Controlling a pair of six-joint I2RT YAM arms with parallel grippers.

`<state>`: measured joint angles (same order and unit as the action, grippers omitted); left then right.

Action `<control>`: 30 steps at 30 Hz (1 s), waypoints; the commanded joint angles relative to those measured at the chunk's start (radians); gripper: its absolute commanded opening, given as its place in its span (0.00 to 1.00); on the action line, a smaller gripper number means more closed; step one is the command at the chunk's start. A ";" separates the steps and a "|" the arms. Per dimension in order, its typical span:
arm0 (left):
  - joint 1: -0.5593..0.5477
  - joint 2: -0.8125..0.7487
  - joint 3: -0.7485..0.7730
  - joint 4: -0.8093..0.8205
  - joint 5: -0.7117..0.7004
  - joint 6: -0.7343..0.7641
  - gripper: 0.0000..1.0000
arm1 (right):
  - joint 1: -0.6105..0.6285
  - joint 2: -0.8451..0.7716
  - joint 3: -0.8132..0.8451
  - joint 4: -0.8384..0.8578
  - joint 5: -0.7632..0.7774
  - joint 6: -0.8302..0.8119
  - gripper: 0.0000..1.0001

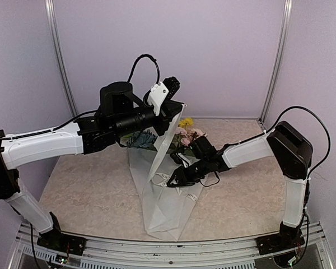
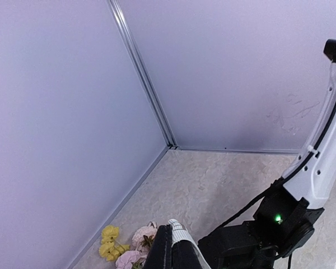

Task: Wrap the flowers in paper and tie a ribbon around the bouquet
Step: Cross the ribbon over the folded bouquet.

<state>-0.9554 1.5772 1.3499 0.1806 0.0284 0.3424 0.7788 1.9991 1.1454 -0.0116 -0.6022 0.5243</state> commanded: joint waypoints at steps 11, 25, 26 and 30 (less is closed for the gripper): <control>-0.054 -0.115 -0.035 0.094 0.057 0.012 0.00 | 0.025 0.028 0.019 -0.002 -0.002 0.005 0.40; 0.115 0.181 -0.058 0.172 0.237 -0.201 0.00 | 0.021 -0.082 -0.027 0.063 -0.024 0.040 0.51; 0.125 0.189 -0.067 0.179 0.232 -0.215 0.00 | 0.020 -0.087 -0.028 0.062 -0.019 0.044 0.52; 0.163 0.194 -0.130 0.222 0.230 -0.264 0.00 | 0.016 -0.104 -0.023 0.043 0.025 0.060 0.54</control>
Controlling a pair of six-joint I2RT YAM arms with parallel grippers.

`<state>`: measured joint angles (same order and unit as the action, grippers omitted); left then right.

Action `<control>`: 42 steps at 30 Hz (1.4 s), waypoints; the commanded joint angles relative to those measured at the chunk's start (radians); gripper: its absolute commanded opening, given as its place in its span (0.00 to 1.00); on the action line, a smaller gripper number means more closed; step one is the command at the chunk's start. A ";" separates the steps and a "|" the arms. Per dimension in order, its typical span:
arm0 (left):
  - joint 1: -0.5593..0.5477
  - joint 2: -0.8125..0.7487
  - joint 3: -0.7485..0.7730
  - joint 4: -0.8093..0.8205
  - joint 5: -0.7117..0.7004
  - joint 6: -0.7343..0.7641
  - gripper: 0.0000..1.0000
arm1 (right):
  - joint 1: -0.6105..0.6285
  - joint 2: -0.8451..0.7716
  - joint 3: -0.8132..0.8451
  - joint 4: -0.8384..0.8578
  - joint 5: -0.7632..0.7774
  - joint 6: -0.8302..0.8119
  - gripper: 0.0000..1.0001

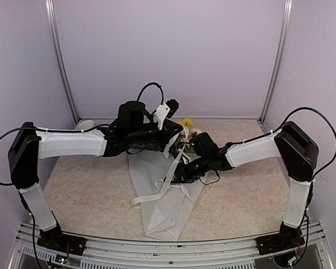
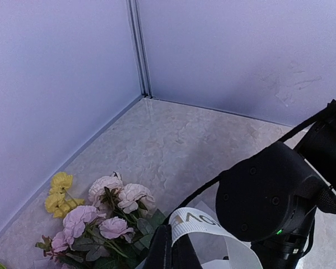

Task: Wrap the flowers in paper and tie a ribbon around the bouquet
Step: Cross the ribbon over the folded bouquet.

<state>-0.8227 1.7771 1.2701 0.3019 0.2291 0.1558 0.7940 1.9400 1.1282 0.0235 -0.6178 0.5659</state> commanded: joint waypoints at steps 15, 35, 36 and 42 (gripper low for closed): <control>0.063 -0.040 -0.131 0.108 -0.044 -0.074 0.00 | 0.001 -0.197 0.092 -0.265 0.385 -0.051 0.71; 0.001 -0.078 -0.104 0.020 -0.004 0.049 0.00 | -0.024 -0.224 0.171 -0.212 0.448 -0.225 0.61; 0.000 -0.084 -0.106 0.018 0.000 0.053 0.00 | -0.025 -0.219 0.174 -0.205 0.446 -0.223 0.51; 0.010 -0.087 -0.090 -0.053 -0.056 0.035 0.37 | -0.044 -0.249 0.147 -0.185 0.457 -0.167 0.00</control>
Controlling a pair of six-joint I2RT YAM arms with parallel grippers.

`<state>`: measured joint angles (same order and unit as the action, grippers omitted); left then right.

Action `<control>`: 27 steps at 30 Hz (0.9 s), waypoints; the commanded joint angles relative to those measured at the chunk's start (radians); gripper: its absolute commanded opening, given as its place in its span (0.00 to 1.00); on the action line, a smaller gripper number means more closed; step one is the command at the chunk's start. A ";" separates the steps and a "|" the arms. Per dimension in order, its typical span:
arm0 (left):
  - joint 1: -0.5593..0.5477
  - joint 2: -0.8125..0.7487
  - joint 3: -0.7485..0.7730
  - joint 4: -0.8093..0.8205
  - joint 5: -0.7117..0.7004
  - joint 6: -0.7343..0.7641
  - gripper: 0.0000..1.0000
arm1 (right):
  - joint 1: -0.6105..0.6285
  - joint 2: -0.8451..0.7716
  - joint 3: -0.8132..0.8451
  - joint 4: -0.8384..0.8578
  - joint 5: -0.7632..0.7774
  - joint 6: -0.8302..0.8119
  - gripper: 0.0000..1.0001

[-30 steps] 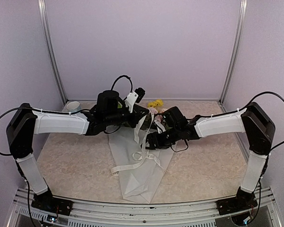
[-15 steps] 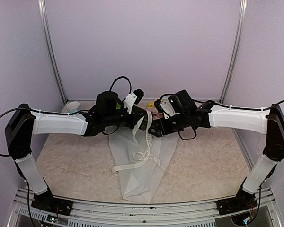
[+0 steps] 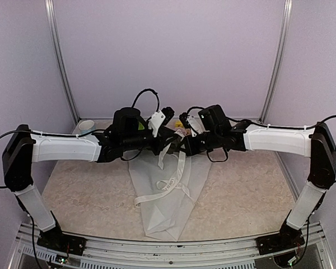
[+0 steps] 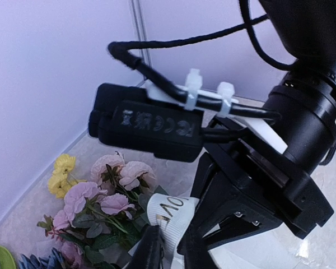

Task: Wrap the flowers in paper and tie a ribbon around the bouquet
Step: Cross the ribbon over the folded bouquet.

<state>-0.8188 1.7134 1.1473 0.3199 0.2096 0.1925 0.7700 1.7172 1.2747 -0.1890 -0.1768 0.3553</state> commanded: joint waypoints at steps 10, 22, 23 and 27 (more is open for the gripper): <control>-0.021 -0.196 -0.043 -0.397 0.056 -0.143 0.52 | -0.069 -0.022 -0.086 0.048 -0.076 0.169 0.00; -0.012 0.010 -0.131 -0.498 0.066 -0.151 0.50 | -0.072 0.001 -0.065 0.018 -0.041 0.183 0.00; -0.011 0.024 -0.134 -0.497 0.075 -0.143 0.51 | -0.072 0.000 -0.068 0.014 -0.038 0.182 0.00; -0.003 0.074 -0.130 -0.481 0.075 -0.136 0.48 | -0.072 0.002 -0.077 0.014 -0.043 0.185 0.00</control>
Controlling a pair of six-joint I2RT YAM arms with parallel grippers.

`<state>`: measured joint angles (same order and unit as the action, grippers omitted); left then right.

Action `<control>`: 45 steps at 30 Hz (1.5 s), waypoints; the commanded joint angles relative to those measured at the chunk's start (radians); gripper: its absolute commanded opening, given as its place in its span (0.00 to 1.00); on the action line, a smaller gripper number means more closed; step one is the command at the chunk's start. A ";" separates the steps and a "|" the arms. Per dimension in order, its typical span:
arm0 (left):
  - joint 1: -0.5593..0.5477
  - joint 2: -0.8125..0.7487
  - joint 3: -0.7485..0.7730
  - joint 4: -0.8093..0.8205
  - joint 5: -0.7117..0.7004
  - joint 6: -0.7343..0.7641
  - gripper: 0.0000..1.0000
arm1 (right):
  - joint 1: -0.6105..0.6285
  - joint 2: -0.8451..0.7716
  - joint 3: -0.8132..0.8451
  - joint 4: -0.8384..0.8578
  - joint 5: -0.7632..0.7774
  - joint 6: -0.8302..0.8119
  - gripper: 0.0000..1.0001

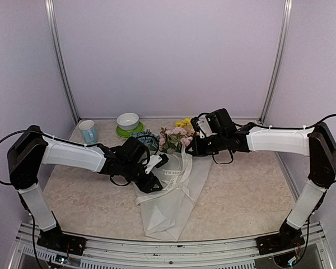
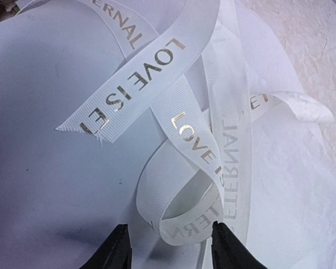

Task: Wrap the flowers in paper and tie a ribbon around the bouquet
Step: Cross the ribbon over the folded bouquet.

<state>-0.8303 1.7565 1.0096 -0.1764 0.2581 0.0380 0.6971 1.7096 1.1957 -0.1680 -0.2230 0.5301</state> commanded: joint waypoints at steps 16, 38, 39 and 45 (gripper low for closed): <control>-0.036 -0.268 -0.114 0.183 0.029 0.013 0.00 | -0.022 0.031 0.002 0.052 -0.052 -0.001 0.00; -0.020 -0.454 -0.195 0.316 -0.098 0.002 0.00 | 0.076 0.160 -0.062 0.022 -0.527 -0.207 0.20; -0.014 -0.451 -0.197 0.317 -0.105 0.000 0.00 | 0.076 0.156 -0.069 -0.003 -0.549 -0.226 0.25; 0.009 -0.407 -0.211 0.311 -0.149 0.004 0.00 | 0.074 0.097 -0.073 -0.174 -0.487 -0.304 0.43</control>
<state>-0.8352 1.3163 0.8177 0.1059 0.1574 0.0471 0.7639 1.8797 1.1191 -0.2127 -0.7151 0.3035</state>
